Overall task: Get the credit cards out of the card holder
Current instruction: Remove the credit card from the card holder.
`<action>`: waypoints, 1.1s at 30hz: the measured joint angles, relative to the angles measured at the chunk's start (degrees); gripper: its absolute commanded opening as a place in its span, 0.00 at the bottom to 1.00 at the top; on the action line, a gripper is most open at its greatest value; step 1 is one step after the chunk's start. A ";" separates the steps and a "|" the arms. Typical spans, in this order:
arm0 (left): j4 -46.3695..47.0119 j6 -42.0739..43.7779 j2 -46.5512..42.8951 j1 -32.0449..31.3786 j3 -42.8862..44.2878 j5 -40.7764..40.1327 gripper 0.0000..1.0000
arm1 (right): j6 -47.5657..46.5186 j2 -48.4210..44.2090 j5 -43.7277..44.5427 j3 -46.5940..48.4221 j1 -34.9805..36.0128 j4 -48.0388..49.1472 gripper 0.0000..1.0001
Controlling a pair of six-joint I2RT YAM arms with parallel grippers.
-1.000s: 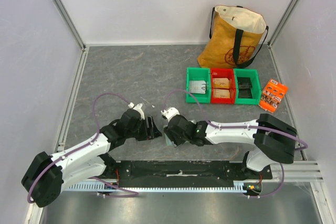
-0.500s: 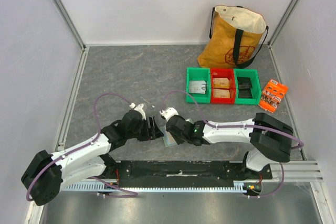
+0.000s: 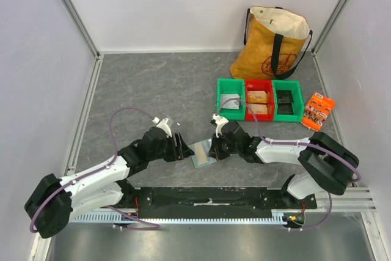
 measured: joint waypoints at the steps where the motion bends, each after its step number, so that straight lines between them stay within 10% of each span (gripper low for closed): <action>1: 1.09 -0.20 0.26 -0.04 0.00 0.00 0.63 | 0.85 0.00 -2.03 -1.09 -1.01 2.05 0.00; 24: 11.82 -4.35 18.67 -2.10 4.52 -1.18 0.60 | 13.49 3.93 -21.35 -9.68 -7.50 27.87 0.00; 33: 13.94 -6.12 20.98 -3.63 5.68 -0.37 0.48 | 12.63 1.70 -20.00 -9.77 -7.80 24.46 0.35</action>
